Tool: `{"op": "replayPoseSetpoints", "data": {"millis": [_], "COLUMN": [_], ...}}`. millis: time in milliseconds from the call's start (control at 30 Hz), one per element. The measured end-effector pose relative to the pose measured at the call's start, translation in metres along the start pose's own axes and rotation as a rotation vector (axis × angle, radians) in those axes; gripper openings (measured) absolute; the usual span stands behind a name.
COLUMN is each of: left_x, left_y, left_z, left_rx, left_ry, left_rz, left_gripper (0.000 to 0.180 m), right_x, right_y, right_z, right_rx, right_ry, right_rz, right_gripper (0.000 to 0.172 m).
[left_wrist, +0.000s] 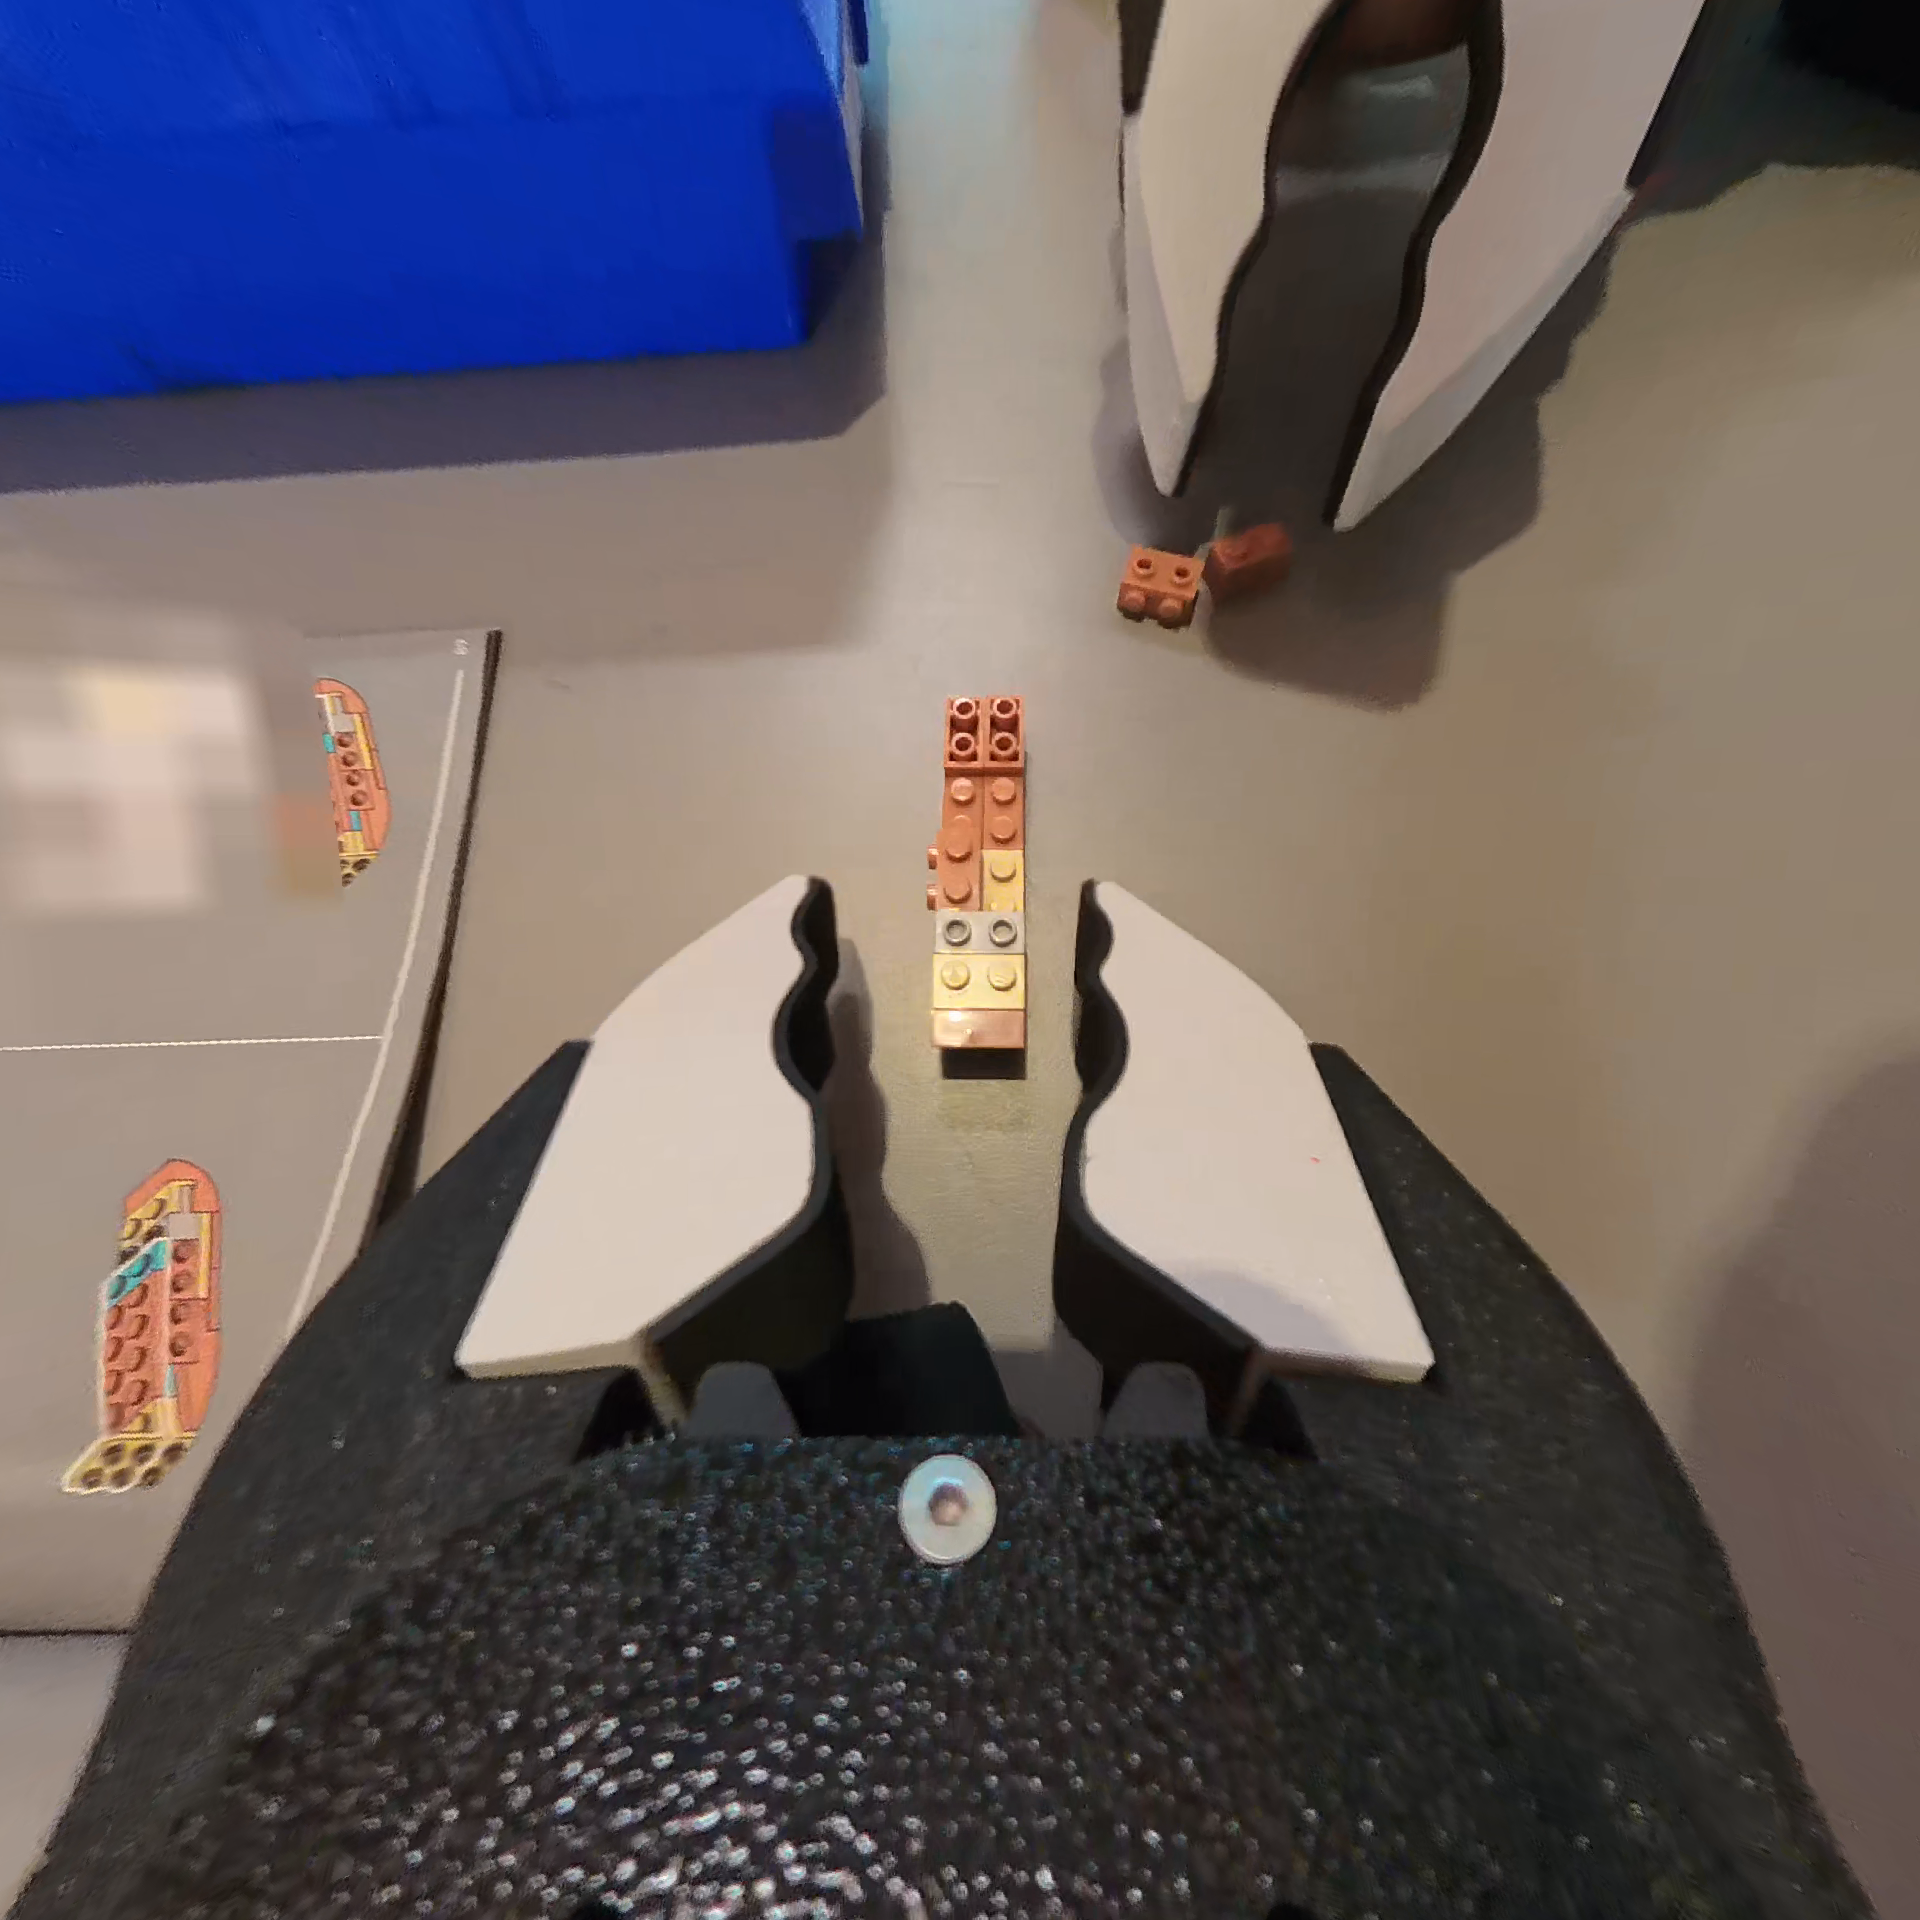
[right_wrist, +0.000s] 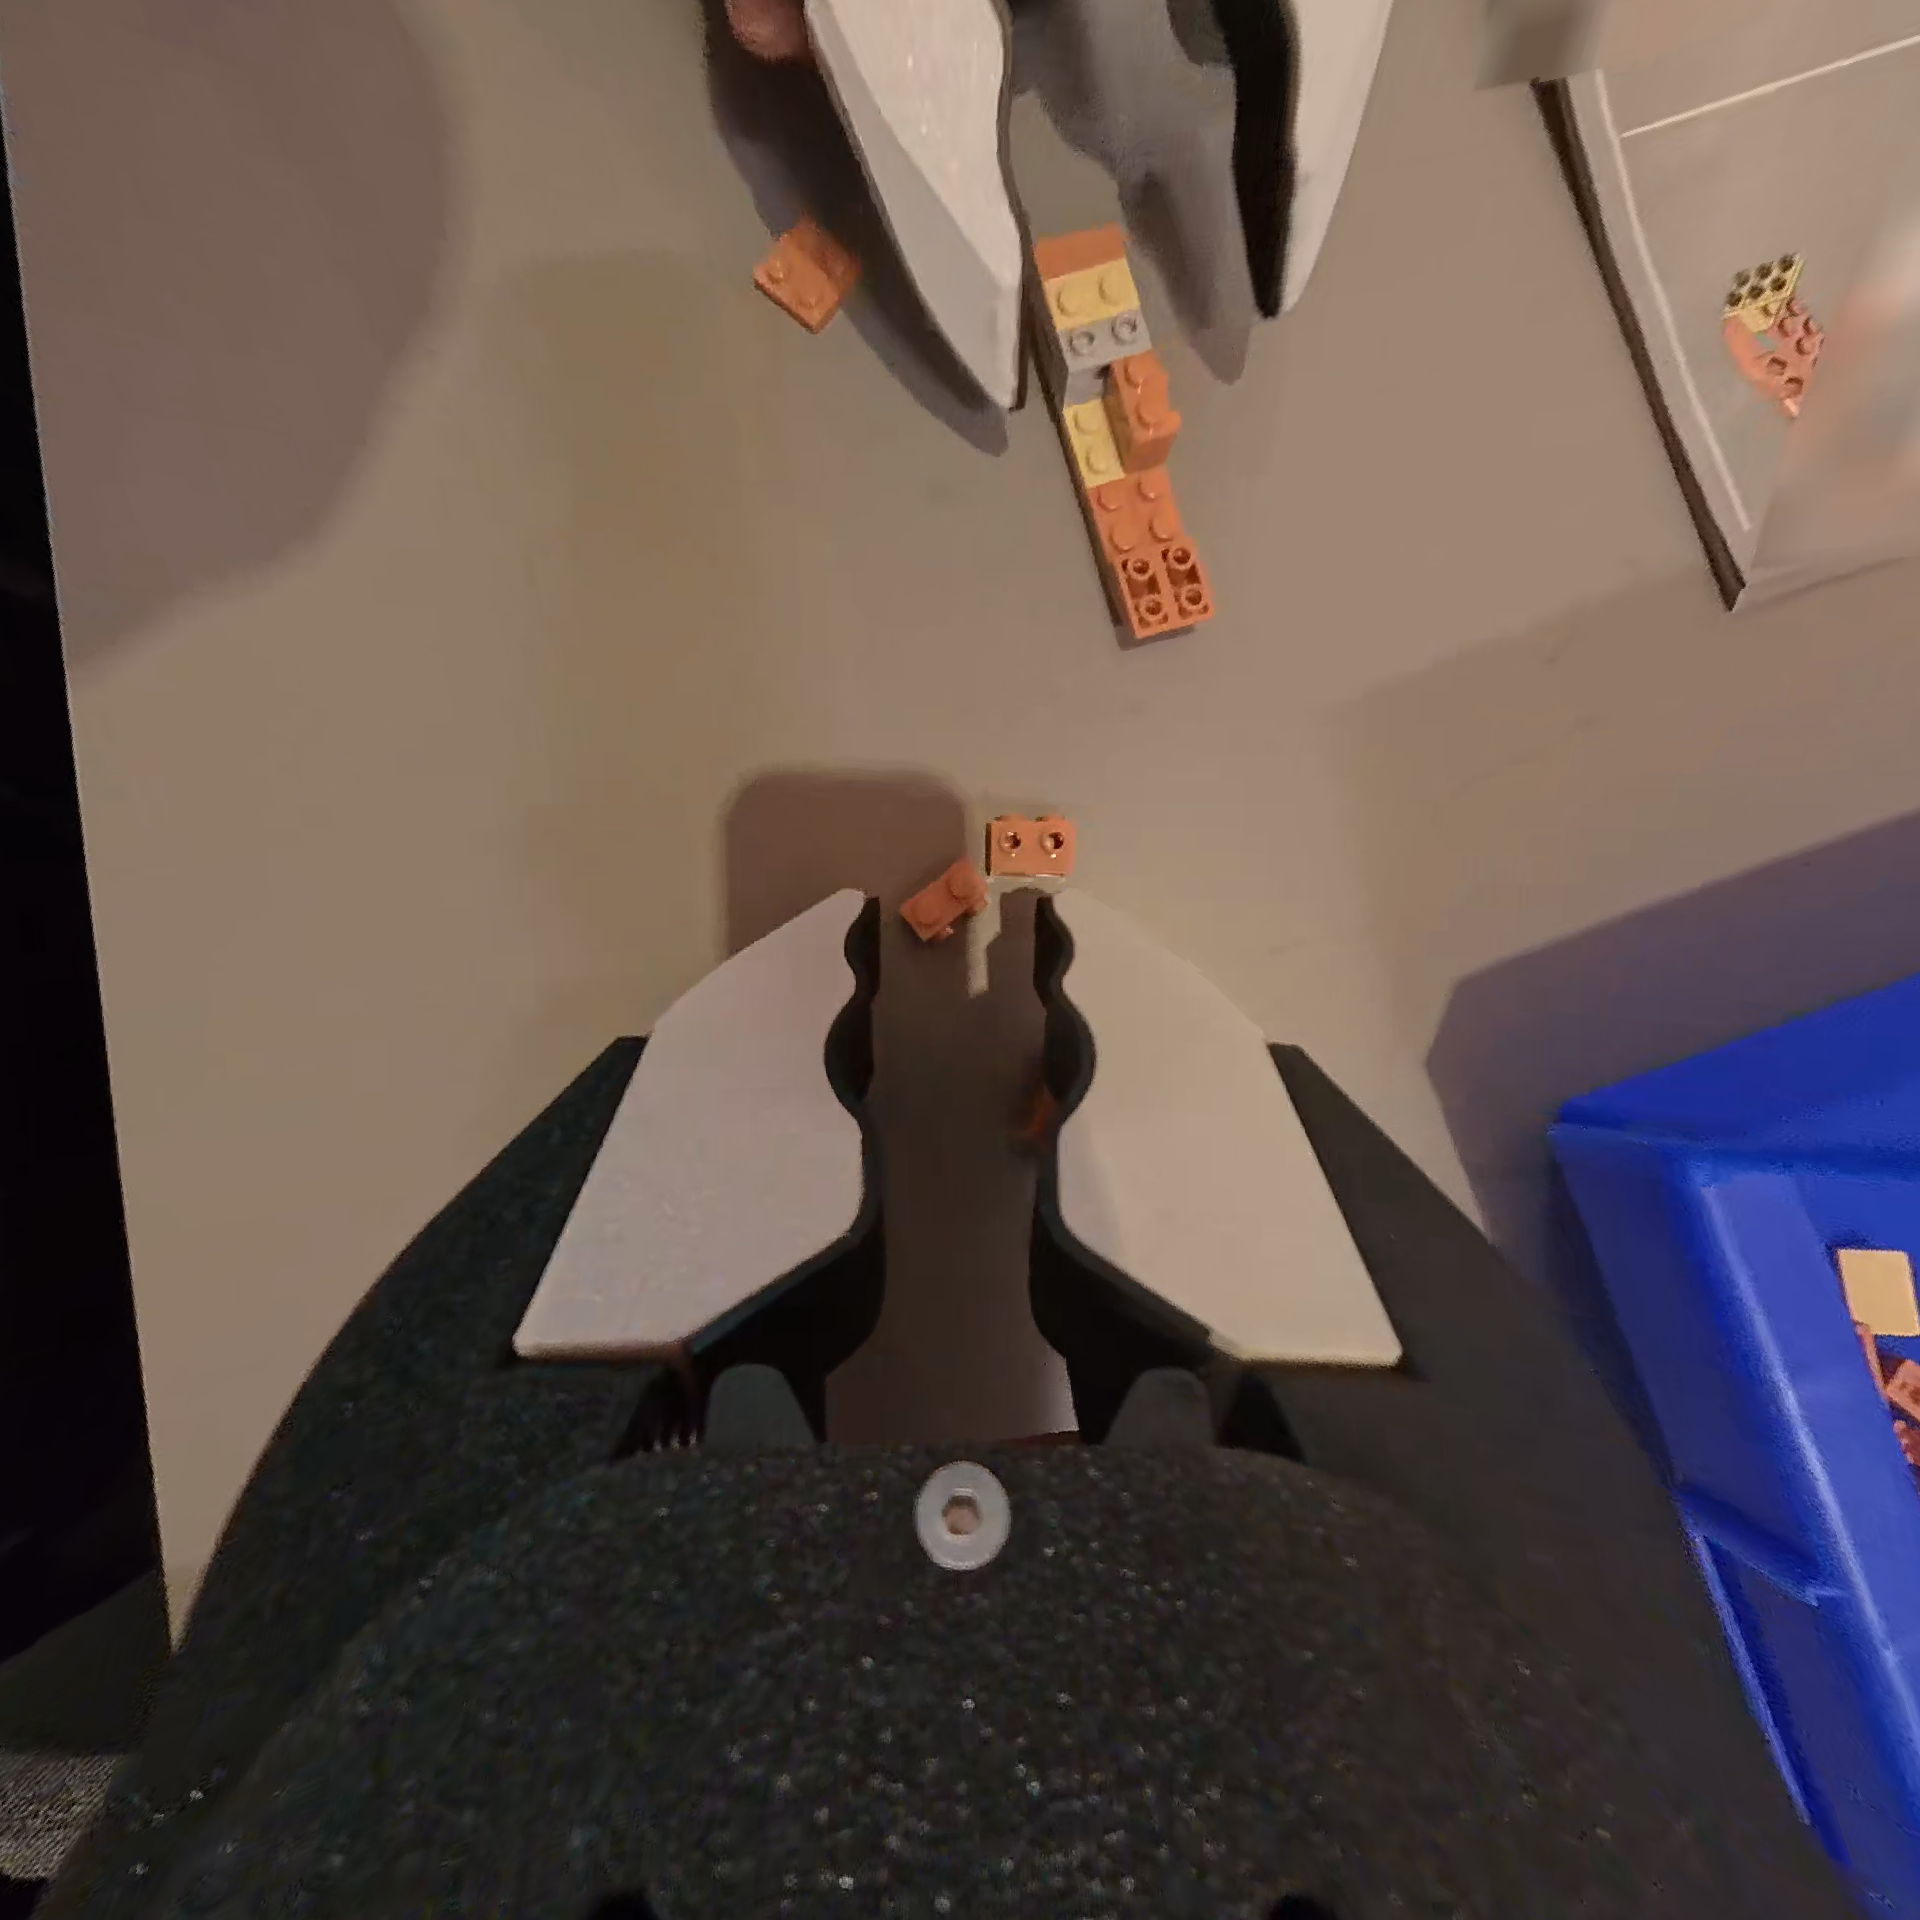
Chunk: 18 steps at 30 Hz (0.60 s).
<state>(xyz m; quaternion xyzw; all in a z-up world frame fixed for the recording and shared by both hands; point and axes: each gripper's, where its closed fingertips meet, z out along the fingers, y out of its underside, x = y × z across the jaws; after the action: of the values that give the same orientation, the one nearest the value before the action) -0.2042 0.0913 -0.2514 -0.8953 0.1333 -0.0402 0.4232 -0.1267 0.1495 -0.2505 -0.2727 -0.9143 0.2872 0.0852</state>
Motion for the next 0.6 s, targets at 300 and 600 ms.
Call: {"op": "replayPoseSetpoints", "data": {"millis": [300,600], "left_x": [-0.007,-0.001], "left_y": [0.004,0.015], "left_z": [-0.003,-0.004], "left_rx": [-0.016,-0.06], "left_ry": [-0.024,0.055], "left_rz": [0.017,0.003], "left_gripper": [0.045,0.042], "right_x": [-0.015,-0.012], "right_y": [0.005,-0.001], "right_z": [0.004,0.003], "right_rx": [-0.05,-0.005], "right_ry": [-0.04,-0.024], "right_rz": [-0.071,-0.108], "right_gripper": [0.025,0.025]}}
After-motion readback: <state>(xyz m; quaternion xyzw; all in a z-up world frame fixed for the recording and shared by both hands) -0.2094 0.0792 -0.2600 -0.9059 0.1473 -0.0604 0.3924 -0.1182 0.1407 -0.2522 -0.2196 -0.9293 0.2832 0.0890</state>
